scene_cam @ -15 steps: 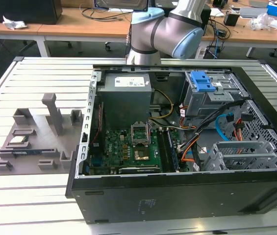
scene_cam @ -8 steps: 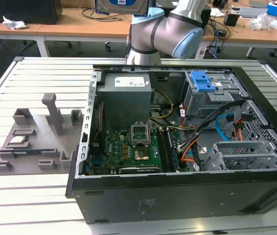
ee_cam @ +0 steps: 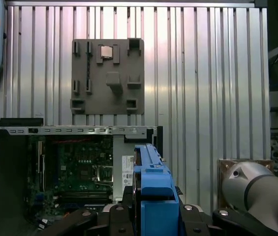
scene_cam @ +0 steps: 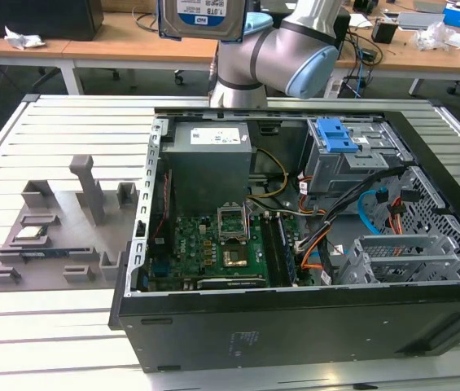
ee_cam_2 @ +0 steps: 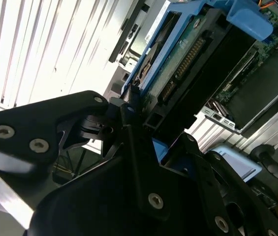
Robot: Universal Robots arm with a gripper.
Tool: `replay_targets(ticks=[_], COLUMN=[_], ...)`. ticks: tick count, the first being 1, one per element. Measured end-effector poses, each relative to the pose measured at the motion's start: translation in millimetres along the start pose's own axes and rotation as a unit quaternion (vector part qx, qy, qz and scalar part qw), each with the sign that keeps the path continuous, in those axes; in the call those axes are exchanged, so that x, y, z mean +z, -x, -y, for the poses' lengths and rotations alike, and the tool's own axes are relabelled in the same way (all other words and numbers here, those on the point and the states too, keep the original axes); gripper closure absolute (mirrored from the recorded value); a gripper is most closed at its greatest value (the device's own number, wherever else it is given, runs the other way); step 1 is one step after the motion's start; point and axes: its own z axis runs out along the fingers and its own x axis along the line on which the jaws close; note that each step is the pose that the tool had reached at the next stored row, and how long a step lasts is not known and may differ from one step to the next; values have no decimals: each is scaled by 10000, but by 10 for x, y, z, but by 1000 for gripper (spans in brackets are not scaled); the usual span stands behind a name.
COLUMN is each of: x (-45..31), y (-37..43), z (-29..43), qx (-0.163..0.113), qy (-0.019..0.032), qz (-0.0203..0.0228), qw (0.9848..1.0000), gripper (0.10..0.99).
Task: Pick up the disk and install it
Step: 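Pick up the disk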
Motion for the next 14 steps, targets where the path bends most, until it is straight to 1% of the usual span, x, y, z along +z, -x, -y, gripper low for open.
replay_targets(ticks=[2, 6, 14], x=[42, 97, 183], y=[-1, -1, -2], z=[2, 6, 12], qx=[0, 0, 0], qy=[1, 3, 5], qz=[0, 0, 0], qw=[10000, 10000, 10000], gripper=[722, 722, 722])
